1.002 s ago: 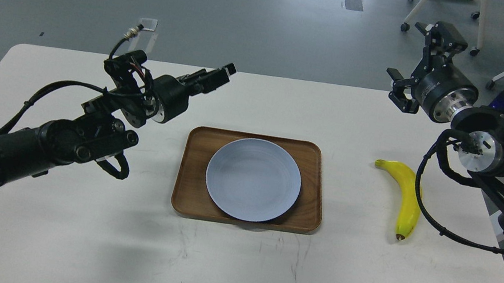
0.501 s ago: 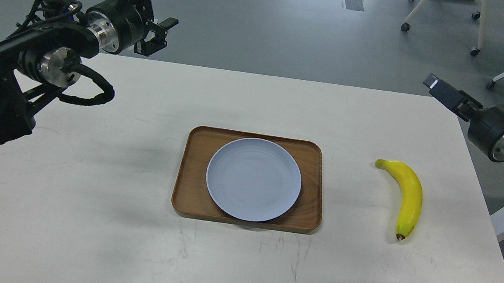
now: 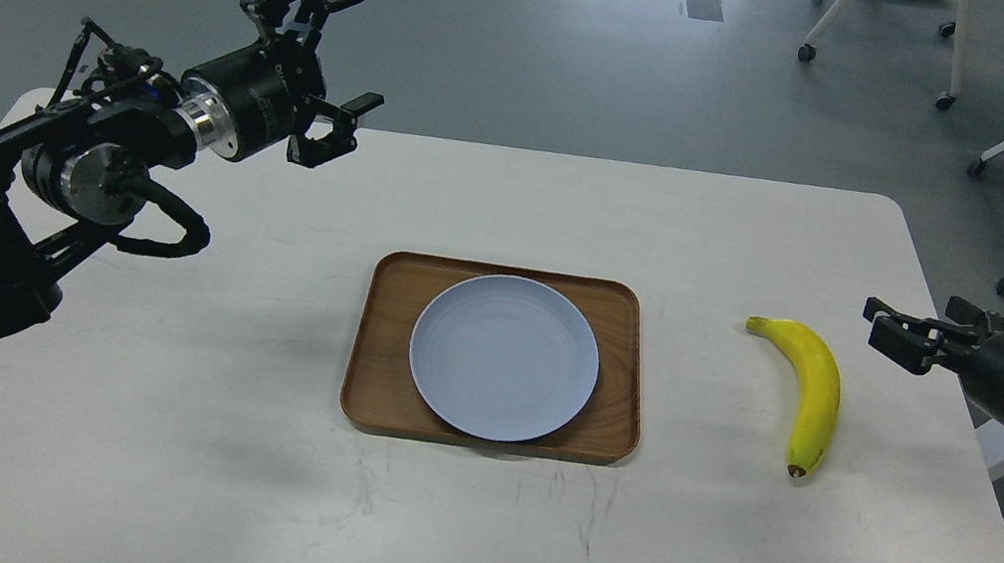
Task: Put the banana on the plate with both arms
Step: 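Move the right gripper down to the yellow banana and grasp it, then lift the banana with the right gripper toward the plate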
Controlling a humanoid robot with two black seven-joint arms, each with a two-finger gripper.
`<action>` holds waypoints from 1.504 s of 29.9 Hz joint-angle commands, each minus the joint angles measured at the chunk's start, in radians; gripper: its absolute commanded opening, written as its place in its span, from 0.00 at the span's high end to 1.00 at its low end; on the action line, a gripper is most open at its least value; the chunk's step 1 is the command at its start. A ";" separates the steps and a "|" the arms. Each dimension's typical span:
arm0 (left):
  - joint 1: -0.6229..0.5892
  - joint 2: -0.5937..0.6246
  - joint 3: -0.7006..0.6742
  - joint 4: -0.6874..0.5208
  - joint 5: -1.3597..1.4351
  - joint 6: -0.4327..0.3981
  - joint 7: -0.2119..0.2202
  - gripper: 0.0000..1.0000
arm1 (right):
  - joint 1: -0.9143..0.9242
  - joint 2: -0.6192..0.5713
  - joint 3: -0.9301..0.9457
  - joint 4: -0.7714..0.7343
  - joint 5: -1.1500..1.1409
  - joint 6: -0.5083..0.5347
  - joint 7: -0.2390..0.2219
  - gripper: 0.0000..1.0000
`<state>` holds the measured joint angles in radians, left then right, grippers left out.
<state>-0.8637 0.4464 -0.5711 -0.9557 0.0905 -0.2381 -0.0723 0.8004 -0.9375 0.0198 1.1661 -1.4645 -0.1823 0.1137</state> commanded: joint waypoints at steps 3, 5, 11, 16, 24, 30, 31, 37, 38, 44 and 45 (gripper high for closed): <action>0.011 0.003 0.003 0.000 0.005 0.005 -0.026 0.02 | -0.047 0.114 -0.008 -0.066 -0.001 -0.002 0.000 0.06; 0.014 0.011 0.003 0.000 0.005 0.006 -0.026 0.02 | -0.061 0.154 -0.008 -0.088 -0.001 -0.003 0.000 0.08; 0.014 0.031 0.005 0.000 0.006 0.006 -0.030 0.02 | -0.089 0.187 -0.009 -0.121 -0.001 -0.003 -0.012 0.26; 0.017 0.029 0.008 0.000 0.021 0.011 -0.035 0.02 | -0.107 0.187 -0.009 -0.158 -0.001 -0.012 -0.019 0.55; 0.028 0.026 0.008 0.000 0.067 0.019 -0.066 0.02 | -0.112 0.238 -0.008 -0.177 0.006 -0.180 -0.008 0.92; 0.028 0.029 0.010 0.000 0.067 0.034 -0.066 0.02 | -0.090 0.273 0.008 -0.171 0.018 -0.235 0.020 0.95; 0.028 0.029 0.010 0.000 0.069 0.034 -0.066 0.02 | -0.083 0.273 0.011 -0.169 0.018 -0.239 0.027 0.96; 0.028 0.031 0.008 0.000 0.067 0.036 -0.066 0.02 | 0.046 0.273 0.012 -0.105 0.021 -0.252 0.058 0.95; 0.028 0.031 0.007 -0.001 0.067 0.036 -0.066 0.02 | 0.059 0.275 0.011 -0.097 0.021 -0.252 0.060 0.95; 0.028 0.026 0.010 -0.001 0.067 0.036 -0.066 0.02 | 0.134 0.283 -0.041 -0.029 0.015 -0.240 0.106 0.95; 0.026 0.026 0.010 -0.001 0.069 0.036 -0.066 0.02 | 0.150 0.289 -0.070 -0.023 0.013 -0.240 0.109 0.95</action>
<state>-0.8360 0.4741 -0.5625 -0.9571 0.1582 -0.2021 -0.1382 0.9188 -0.6559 -0.0050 1.1243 -1.4472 -0.4242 0.2121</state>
